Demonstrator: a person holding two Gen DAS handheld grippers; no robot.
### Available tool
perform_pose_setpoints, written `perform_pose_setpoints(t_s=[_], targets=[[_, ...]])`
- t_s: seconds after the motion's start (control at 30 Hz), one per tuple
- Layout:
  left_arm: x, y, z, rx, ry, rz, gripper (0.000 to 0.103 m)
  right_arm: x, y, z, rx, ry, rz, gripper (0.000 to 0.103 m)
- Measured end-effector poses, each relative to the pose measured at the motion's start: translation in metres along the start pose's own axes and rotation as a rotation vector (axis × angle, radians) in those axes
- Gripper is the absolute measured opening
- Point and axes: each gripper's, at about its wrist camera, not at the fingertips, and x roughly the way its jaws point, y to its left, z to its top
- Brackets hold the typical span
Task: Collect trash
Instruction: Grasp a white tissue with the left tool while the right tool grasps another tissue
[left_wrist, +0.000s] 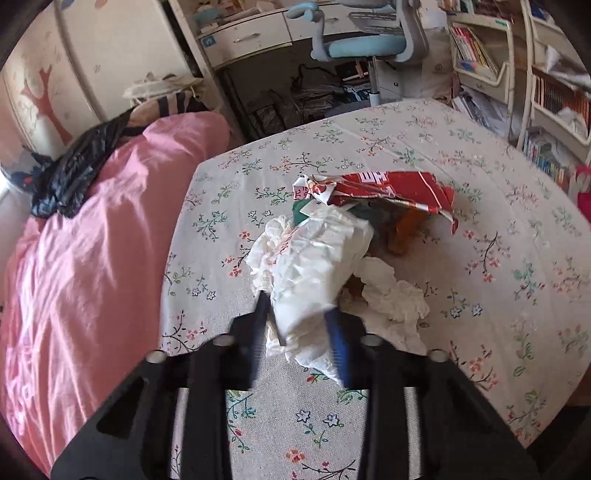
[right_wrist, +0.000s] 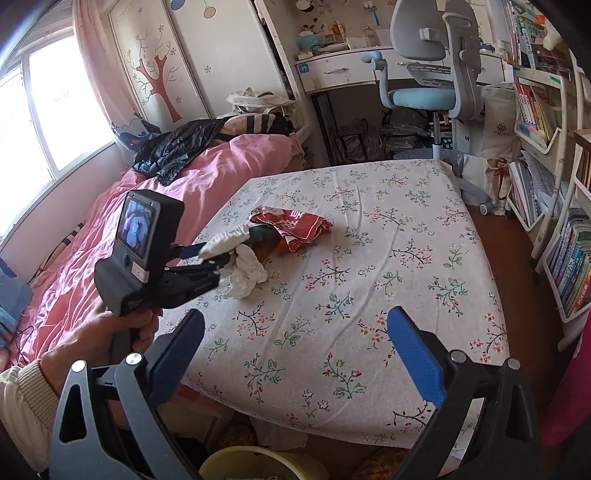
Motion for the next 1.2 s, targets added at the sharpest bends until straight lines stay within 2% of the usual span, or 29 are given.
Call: perform_pose_setpoints(t_s=[0.07, 0.13, 0.27, 0.37, 0.47, 0.57, 0.7, 0.8, 0.87, 0.93, 0.97, 1.03, 1.13, 1.2], targets=[[-0.011, 0.015, 0.004, -0.057, -0.029, -0.058, 0.011, 0.005, 0.004, 0.002, -0.008, 0.008, 0.009, 0.095], [-0.024, 0.034, 0.006, -0.123, -0.055, -0.086, 0.008, 0.012, 0.011, 0.003, -0.028, 0.027, 0.021, 0.095], [-0.052, 0.077, 0.000, -0.307, -0.098, -0.176, 0.007, 0.032, 0.029, 0.002, -0.088, 0.079, 0.044, 0.095], [-0.072, 0.101, -0.012, -0.444, -0.116, -0.242, 0.007, 0.063, 0.045, 0.003, -0.152, 0.141, 0.057, 0.095], [-0.087, 0.111, -0.028, -0.531, -0.124, -0.281, 0.007, 0.094, 0.056, 0.011, -0.192, 0.173, 0.056, 0.095], [-0.087, 0.119, -0.041, -0.584, -0.101, -0.289, 0.007, 0.122, 0.063, 0.021, -0.196, 0.187, 0.048, 0.094], [-0.080, 0.127, -0.045, -0.621, -0.083, -0.305, 0.007, 0.153, 0.065, 0.028, -0.172, 0.205, 0.032, 0.080], [-0.079, 0.126, -0.041, -0.602, -0.086, -0.288, 0.007, 0.170, 0.062, 0.030, -0.137, 0.217, 0.030, 0.073], [-0.080, 0.125, -0.039, -0.586, -0.089, -0.278, 0.007, 0.181, 0.066, 0.028, -0.159, 0.249, -0.001, 0.063], [-0.081, 0.128, -0.036, -0.582, -0.094, -0.270, 0.007, 0.183, 0.066, 0.025, -0.160, 0.277, 0.006, 0.039], [-0.082, 0.130, -0.035, -0.584, -0.097, -0.268, 0.007, 0.179, 0.063, 0.026, -0.142, 0.273, 0.015, 0.037], [-0.083, 0.136, -0.034, -0.598, -0.103, -0.268, 0.007, 0.168, 0.059, 0.030, -0.121, 0.255, 0.033, 0.022], [-0.084, 0.141, -0.034, -0.614, -0.110, -0.273, 0.007, 0.155, 0.051, 0.032, -0.079, 0.237, 0.068, 0.015], [-0.085, 0.141, -0.034, -0.614, -0.110, -0.273, 0.007, 0.152, 0.049, 0.031, -0.065, 0.234, 0.078, 0.015]])
